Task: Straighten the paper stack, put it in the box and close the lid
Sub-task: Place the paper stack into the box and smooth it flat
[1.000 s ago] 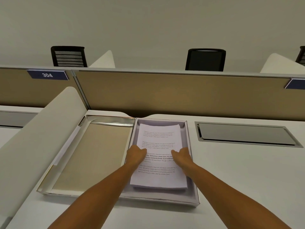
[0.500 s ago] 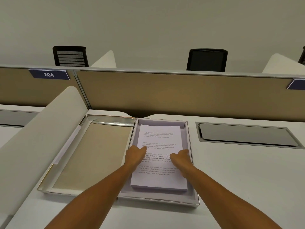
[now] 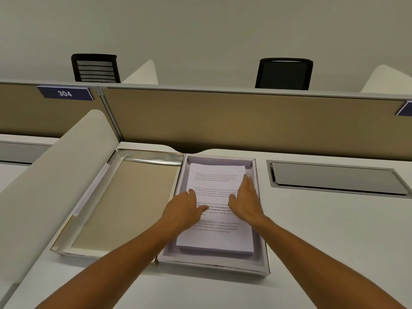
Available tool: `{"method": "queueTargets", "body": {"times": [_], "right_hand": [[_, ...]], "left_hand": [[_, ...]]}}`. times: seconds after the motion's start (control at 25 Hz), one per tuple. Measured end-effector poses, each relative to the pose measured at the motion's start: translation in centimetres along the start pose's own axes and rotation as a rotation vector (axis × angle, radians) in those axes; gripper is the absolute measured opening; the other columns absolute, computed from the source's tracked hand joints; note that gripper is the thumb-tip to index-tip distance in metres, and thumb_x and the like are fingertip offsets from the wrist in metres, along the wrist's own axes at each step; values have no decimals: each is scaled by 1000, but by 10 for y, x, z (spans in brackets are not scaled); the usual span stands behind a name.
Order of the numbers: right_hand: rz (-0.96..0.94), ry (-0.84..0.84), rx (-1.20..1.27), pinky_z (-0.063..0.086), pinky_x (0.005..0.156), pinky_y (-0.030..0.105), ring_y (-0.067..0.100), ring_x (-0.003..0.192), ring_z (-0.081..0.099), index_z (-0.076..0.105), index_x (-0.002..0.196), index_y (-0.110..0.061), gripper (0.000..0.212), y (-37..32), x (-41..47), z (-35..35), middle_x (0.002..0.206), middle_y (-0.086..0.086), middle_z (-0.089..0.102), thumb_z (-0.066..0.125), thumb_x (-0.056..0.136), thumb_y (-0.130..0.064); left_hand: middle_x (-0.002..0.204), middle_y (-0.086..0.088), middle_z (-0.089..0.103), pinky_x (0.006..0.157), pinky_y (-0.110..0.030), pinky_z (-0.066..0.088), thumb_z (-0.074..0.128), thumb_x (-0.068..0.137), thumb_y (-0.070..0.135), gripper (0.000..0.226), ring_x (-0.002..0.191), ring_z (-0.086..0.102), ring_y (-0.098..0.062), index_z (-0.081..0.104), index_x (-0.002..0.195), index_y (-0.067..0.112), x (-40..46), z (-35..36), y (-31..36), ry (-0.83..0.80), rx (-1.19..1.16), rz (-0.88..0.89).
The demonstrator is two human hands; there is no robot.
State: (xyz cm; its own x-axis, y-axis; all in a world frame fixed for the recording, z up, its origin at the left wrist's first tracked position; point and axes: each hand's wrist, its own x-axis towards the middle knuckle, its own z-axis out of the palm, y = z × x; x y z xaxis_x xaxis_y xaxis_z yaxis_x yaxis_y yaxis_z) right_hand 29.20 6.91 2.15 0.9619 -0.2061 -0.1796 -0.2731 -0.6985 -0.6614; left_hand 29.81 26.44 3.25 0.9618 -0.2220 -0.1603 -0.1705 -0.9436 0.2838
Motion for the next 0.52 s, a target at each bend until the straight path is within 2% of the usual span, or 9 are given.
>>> {"method": "queueTargets", "body": {"times": [0.04,0.08,0.12,0.16,0.28,0.4,0.52], "right_hand": [[-57,27,3,32,118,47,30,149,23,10,156,-14,82,-4,5,-7,165,7,16,62,93,-26],[-97,31,6,34,117,47,30,148,27,14,155,-14,78,-8,12,-13,163,7,22,61,94,-26],[-131,26,-1,38,114,46,30,143,35,21,153,-13,71,-12,20,-19,158,8,31,60,94,-25],[-161,14,-30,42,110,44,30,137,43,28,149,-13,64,-16,28,-24,152,9,41,60,95,-24],[-209,-73,-204,49,102,45,31,126,53,40,142,-12,51,-28,61,-29,143,11,52,55,96,-26],[-253,-139,-381,46,102,47,32,128,51,40,144,-11,55,-37,91,-24,146,12,50,52,95,-32],[-277,-201,-494,44,101,46,32,127,50,43,141,-10,57,-46,116,-16,144,12,51,52,94,-40]], "left_hand": [[150,-7,44,102,-41,46,53,84,65,81,129,49,-30,33,144,15,-5,-1,-1,-33,56,130],[161,-7,23,116,-46,29,49,81,72,95,146,26,-32,18,151,16,-10,-1,-2,-93,132,256],[165,-6,4,121,-47,14,45,79,77,104,151,5,-29,5,154,17,-15,-1,-3,-145,204,362],[165,-4,-7,123,-46,5,43,77,80,109,151,-7,-26,-3,154,19,-19,0,-5,-180,253,437],[163,0,-18,123,-47,-3,43,73,85,116,150,-16,-24,-13,153,23,-23,14,-13,-224,295,510],[162,1,-22,122,-49,-7,41,69,88,120,149,-19,-23,-17,152,24,-23,26,-24,-183,357,567],[163,-3,-17,122,-49,-6,46,72,83,118,150,-15,-24,-16,152,21,-22,34,-30,-150,386,611]]}}
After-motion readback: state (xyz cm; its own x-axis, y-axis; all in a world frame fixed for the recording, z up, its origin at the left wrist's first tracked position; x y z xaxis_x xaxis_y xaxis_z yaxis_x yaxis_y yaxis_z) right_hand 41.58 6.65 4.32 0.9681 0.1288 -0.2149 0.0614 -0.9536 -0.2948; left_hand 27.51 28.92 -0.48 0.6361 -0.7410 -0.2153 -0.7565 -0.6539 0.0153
